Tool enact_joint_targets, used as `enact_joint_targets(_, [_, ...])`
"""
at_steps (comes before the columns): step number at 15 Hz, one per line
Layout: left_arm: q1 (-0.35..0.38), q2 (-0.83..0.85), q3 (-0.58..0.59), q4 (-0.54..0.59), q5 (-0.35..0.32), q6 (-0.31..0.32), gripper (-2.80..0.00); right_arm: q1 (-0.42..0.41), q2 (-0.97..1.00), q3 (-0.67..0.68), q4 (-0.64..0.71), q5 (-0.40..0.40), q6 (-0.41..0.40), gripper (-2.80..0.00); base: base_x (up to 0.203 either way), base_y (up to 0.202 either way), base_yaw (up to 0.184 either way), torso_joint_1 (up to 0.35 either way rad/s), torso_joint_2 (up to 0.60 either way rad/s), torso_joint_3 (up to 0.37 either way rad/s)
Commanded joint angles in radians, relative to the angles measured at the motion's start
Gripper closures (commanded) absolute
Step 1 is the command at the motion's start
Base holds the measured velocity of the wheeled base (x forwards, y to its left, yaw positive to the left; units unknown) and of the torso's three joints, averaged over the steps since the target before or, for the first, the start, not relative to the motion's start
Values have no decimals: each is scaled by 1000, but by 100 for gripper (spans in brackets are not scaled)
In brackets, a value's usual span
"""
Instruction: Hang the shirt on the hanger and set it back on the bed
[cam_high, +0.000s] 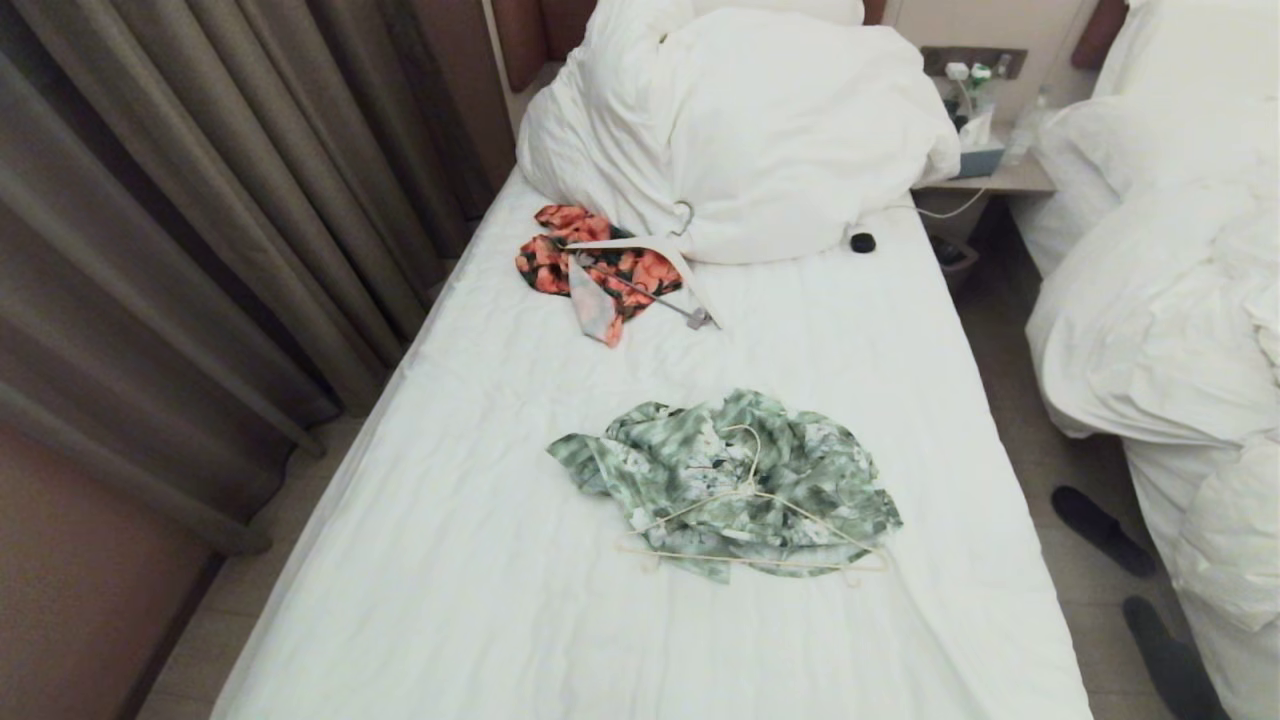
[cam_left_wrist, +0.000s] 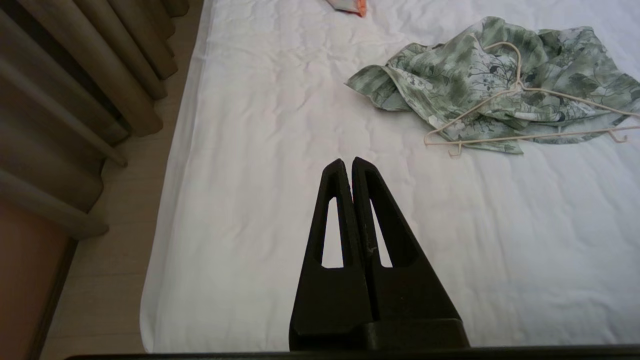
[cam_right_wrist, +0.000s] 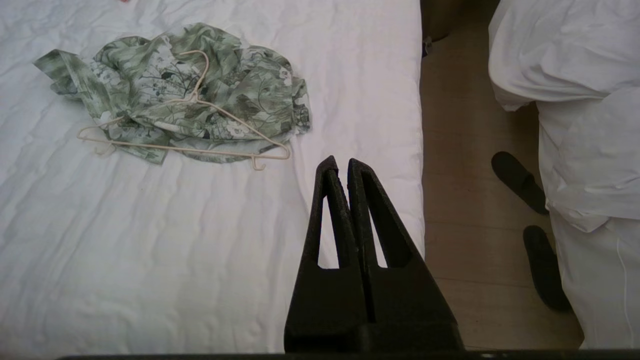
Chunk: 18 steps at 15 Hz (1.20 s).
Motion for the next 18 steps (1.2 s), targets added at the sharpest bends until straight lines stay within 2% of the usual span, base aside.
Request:
enact_joint_targets(1, [0, 1, 2, 0, 2, -4, 0, 0, 2, 0, 1, 0, -1, 0, 0, 0, 0, 0, 0, 0])
enact_joint_targets(5, [0, 1, 2, -2, 28, -76, 0, 0, 2, 0, 1, 0, -3, 0, 0, 0, 0, 0, 0, 0])
enact_joint_targets(18, [0, 1, 2, -2, 30, -81, 0, 0, 2, 0, 1, -1, -1, 0, 0, 0, 0, 0, 0, 0])
